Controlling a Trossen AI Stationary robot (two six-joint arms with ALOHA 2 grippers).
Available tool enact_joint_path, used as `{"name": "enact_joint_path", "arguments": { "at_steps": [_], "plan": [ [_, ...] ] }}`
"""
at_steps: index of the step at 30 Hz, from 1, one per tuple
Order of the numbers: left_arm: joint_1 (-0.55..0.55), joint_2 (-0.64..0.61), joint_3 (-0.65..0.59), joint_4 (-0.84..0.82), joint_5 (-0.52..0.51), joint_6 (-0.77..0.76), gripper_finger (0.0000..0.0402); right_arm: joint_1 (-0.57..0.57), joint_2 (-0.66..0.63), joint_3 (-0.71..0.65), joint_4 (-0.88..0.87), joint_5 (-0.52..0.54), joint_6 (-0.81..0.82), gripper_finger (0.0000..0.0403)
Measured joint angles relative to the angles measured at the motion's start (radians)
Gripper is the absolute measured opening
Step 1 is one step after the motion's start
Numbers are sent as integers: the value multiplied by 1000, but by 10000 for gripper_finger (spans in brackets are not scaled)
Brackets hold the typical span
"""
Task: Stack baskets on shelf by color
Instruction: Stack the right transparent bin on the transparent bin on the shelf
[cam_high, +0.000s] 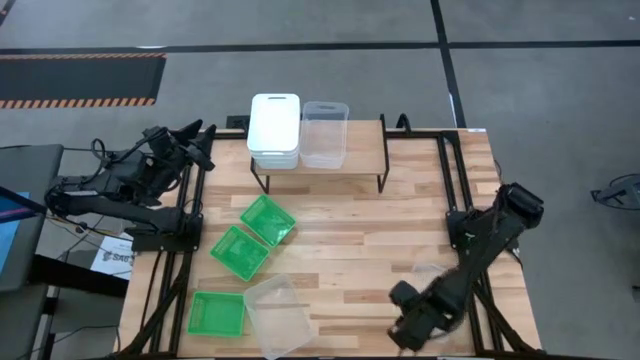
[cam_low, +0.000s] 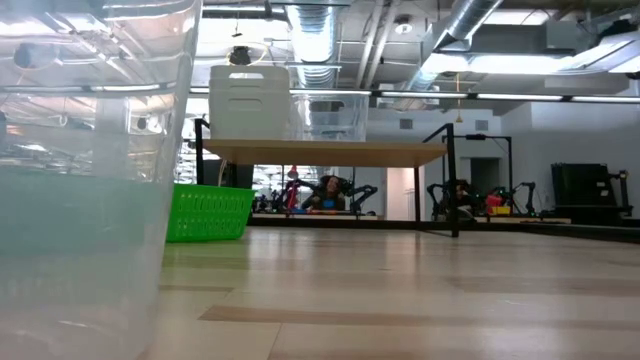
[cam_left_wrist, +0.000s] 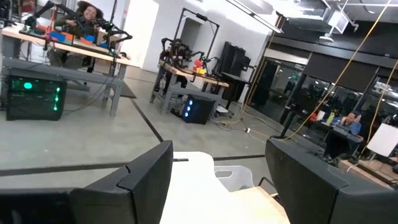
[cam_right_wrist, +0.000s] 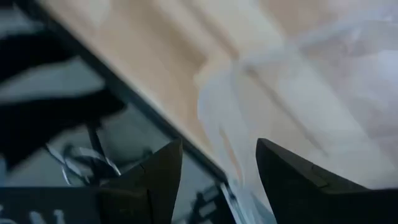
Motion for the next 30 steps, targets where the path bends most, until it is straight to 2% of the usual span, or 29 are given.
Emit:
{"name": "enact_joint_path", "arguments": {
  "at_steps": [3,8,17,19,21,26,27,30],
  "plan": [
    [0,0,0,0,0,0,245,41,16,2,9,-42,-43,230],
    [0,0,0,0,-22,-1,245,79,72,0,51,-47,-74,238],
    [0,0,0,1,-33,-38,245,78,193,0,7,-73,-97,239],
    [0,0,0,1,-34,-38,245,66,213,-1,2,-77,-125,221],
    [0,0,0,0,-35,-38,245,49,215,0,2,-76,-162,184],
    [0,0,0,0,-35,-38,245,-18,222,0,0,-53,-276,35],
    [0,0,0,0,-33,-38,245,-35,217,0,7,-30,-309,19],
    [0,0,0,0,-32,-38,245,-94,187,-1,2,22,-401,13]
  ]
}}
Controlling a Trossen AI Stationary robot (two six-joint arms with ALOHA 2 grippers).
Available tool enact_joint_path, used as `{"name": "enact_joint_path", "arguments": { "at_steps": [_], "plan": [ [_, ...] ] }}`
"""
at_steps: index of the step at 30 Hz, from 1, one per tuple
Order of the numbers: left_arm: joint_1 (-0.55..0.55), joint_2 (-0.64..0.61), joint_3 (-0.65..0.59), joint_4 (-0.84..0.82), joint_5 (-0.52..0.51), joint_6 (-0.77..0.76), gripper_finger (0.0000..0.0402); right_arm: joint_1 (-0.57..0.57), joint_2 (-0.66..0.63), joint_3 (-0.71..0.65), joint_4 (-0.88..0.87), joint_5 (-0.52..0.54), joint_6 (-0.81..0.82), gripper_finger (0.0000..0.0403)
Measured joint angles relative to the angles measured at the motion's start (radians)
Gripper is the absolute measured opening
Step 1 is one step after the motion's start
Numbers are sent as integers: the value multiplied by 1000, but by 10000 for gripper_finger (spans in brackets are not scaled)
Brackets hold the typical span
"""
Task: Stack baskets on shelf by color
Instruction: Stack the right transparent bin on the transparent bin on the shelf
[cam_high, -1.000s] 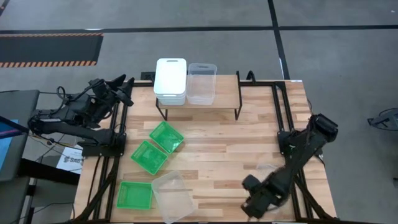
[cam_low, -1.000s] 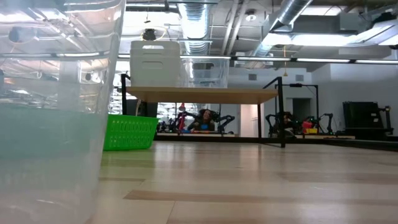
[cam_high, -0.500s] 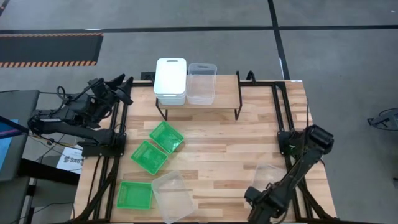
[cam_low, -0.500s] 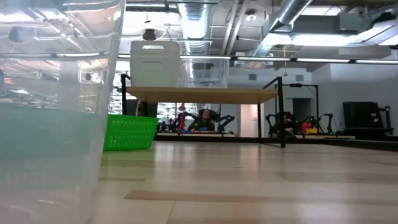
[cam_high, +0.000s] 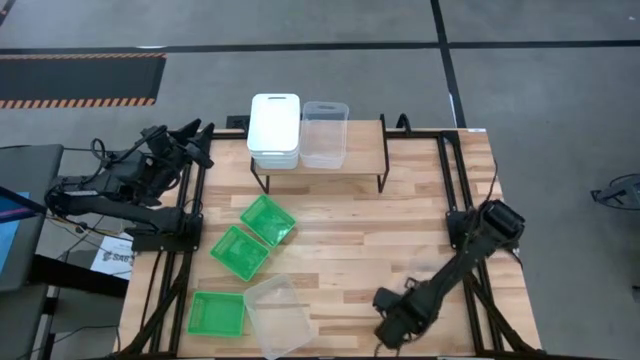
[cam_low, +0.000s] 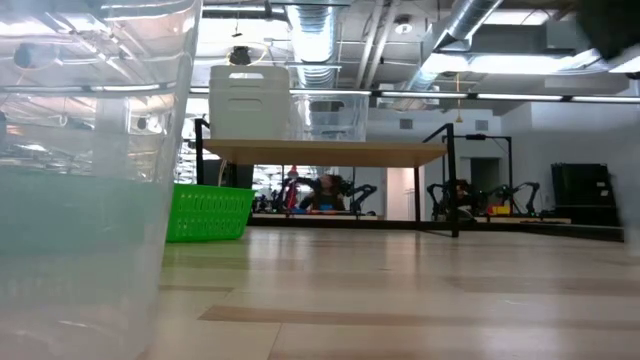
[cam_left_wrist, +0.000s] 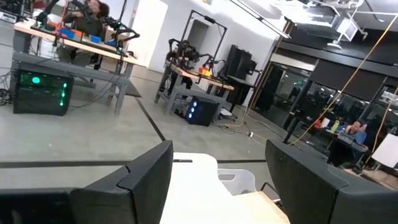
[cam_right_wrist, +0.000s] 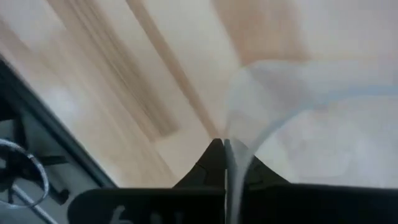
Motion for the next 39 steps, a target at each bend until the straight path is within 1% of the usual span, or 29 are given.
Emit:
{"name": "enact_joint_path", "arguments": {
  "at_steps": [2,5,11,16,18,20,23,26,31,35,39],
  "plan": [
    [0,0,0,0,0,0,245,-51,-40,0,-10,16,-84,6],
    [0,0,0,0,0,0,245,-131,-122,0,-52,87,-209,6],
    [0,0,0,0,2,0,245,-344,-362,7,-124,196,-441,3],
    [0,-1,0,0,0,-2,245,-547,-529,106,-156,291,-644,2],
    [0,-1,0,0,0,-5,245,-626,-559,160,-165,349,-760,2],
    [0,-1,0,0,0,-6,245,-714,-561,221,-157,401,-914,2],
    [0,-1,0,0,0,-6,245,-855,-519,313,-135,408,-1160,1],
    [0,-1,0,-1,0,-12,245,-962,-432,421,-103,406,-1368,1],
    [0,0,0,-22,-2,-12,245,-1035,-242,639,-66,386,-1637,1],
    [0,0,0,-42,-2,-26,245,-1051,-75,805,-103,354,-1704,1],
    [0,0,0,-58,-2,-46,245,-1050,66,947,-218,348,-1708,1]
  ]
}}
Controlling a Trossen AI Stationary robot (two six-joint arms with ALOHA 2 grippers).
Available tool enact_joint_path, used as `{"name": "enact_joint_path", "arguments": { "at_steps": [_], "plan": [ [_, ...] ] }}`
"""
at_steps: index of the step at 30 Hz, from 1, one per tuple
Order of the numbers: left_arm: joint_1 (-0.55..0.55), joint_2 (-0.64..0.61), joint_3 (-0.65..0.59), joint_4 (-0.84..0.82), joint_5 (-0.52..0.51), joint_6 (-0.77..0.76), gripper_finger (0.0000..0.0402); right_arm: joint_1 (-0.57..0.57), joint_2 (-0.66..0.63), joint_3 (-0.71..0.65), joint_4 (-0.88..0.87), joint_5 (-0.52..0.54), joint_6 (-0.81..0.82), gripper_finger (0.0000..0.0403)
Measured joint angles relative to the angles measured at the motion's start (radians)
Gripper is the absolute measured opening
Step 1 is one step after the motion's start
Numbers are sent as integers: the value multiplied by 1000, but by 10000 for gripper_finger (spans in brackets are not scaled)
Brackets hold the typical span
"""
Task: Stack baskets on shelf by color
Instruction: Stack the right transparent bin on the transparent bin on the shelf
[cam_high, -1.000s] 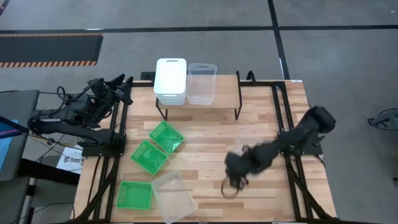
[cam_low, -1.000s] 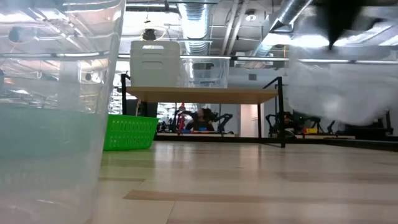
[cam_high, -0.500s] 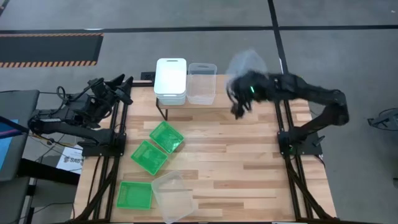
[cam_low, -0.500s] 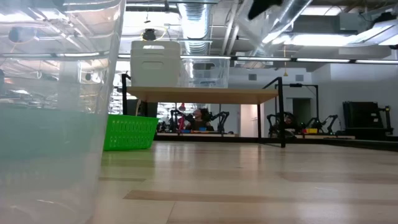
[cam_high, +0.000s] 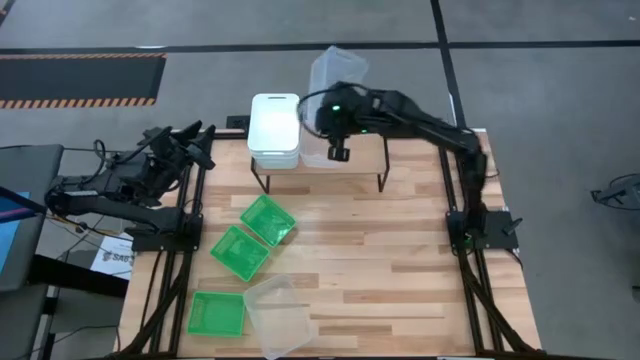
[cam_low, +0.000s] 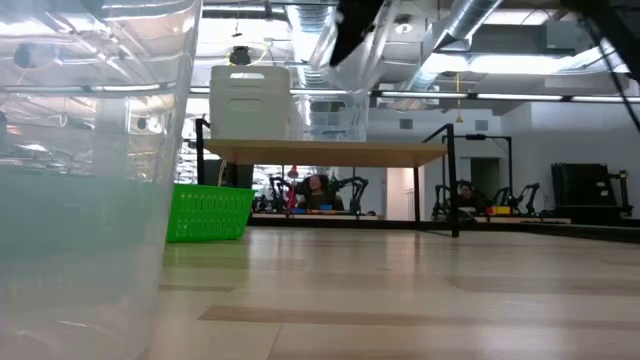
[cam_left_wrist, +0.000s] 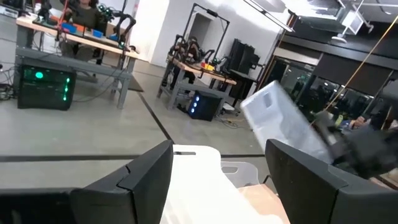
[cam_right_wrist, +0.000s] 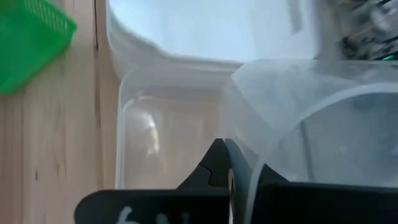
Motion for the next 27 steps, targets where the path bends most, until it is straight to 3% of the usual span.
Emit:
{"name": "enact_joint_path", "arguments": {
  "at_steps": [3,9,27],
  "plan": [
    [0,0,0,-5,0,-8,245,7,76,57,-56,-1,-1,1],
    [0,0,0,-4,0,-9,245,29,101,36,-96,-28,-2,2],
    [0,0,0,-1,2,-27,245,33,109,36,-106,-114,82,18]
  ]
}}
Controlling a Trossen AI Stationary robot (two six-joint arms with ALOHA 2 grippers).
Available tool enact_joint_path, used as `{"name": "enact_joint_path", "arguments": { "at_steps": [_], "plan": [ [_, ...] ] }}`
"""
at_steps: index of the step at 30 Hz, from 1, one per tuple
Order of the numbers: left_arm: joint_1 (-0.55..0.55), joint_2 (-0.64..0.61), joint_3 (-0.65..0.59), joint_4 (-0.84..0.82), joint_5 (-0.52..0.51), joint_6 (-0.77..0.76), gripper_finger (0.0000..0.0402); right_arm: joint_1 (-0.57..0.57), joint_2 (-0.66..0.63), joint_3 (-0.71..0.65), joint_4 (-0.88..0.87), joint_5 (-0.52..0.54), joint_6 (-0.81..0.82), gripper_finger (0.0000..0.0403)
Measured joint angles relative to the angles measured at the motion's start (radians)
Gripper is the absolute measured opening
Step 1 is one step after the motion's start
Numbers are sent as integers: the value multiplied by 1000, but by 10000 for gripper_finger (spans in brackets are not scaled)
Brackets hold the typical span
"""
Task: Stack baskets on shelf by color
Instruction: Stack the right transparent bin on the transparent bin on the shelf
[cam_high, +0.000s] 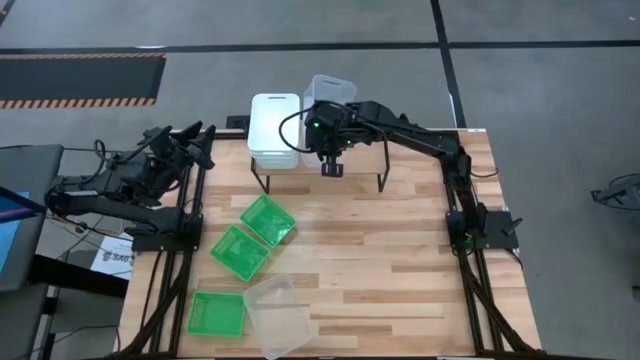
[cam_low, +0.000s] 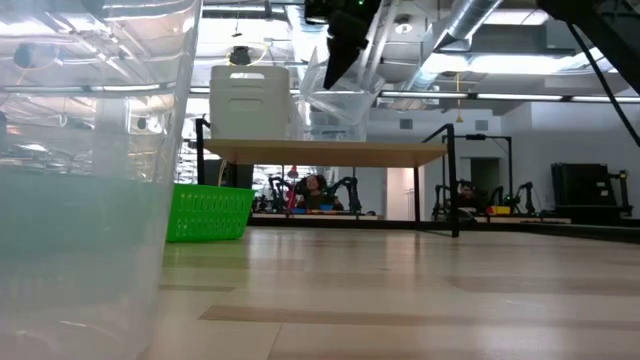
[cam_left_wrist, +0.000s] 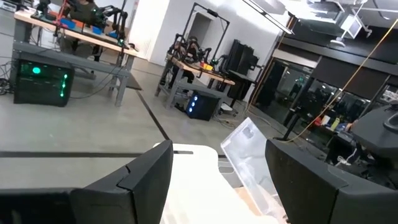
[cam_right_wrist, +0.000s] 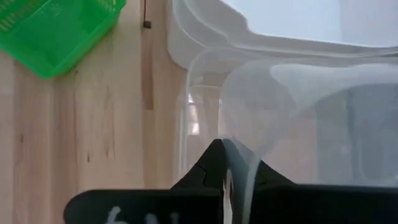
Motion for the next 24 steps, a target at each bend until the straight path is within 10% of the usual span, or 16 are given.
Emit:
{"name": "enact_joint_path", "arguments": {
  "at_steps": [24],
  "plan": [
    [0,0,0,0,8,-1,245,0,0,0,47,-16,0,116]
  ]
}}
